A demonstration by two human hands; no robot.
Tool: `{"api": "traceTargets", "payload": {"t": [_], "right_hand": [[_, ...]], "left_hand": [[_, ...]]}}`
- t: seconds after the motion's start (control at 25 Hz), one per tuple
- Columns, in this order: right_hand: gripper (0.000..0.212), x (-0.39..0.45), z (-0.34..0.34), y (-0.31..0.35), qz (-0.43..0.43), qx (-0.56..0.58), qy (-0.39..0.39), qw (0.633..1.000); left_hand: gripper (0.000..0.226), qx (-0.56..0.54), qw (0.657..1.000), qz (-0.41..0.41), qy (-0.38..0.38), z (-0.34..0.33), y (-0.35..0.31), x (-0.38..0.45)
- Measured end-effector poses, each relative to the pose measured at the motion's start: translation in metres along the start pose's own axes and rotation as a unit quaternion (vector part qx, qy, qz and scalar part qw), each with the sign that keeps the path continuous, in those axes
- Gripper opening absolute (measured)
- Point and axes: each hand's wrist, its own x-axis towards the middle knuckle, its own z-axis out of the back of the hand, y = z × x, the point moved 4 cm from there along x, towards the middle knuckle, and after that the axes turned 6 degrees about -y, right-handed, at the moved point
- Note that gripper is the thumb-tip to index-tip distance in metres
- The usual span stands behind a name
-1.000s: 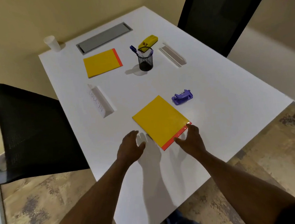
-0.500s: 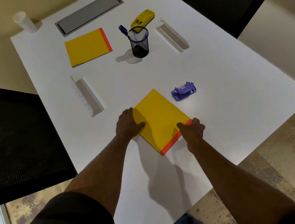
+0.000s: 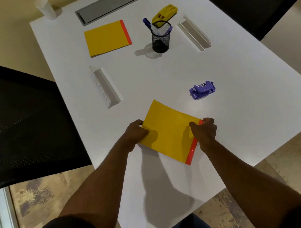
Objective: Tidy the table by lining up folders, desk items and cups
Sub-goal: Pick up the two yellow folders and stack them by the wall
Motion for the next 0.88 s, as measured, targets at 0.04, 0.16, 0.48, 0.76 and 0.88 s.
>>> {"api": "traceTargets", "payload": {"t": [0.04,0.16,0.48,0.76,0.88], "right_hand": [[0.06,-0.007,0.0,-0.002,0.004,0.023,0.004,1.0],[0.051,-0.041,-0.007,-0.004,0.008,0.068,0.037,0.997],[0.014,-0.234,-0.022,0.061,0.043,0.436,0.189,0.879],[0.012,-0.41,0.028,0.188,0.226,0.566,0.305,0.731],[0.012,-0.469,0.024,0.235,0.289,0.547,0.328,0.714]], "left_hand": [[0.019,-0.03,0.999,-0.002,0.017,0.007,-0.001,-0.01],[0.017,-0.089,0.995,-0.034,0.013,0.037,-0.017,-0.044],[0.017,-0.233,0.946,-0.217,-0.068,0.185,-0.021,-0.198],[0.022,-0.366,0.871,-0.321,-0.059,0.353,0.03,-0.329],[0.037,-0.409,0.858,-0.309,-0.027,0.412,0.06,-0.346]]}}
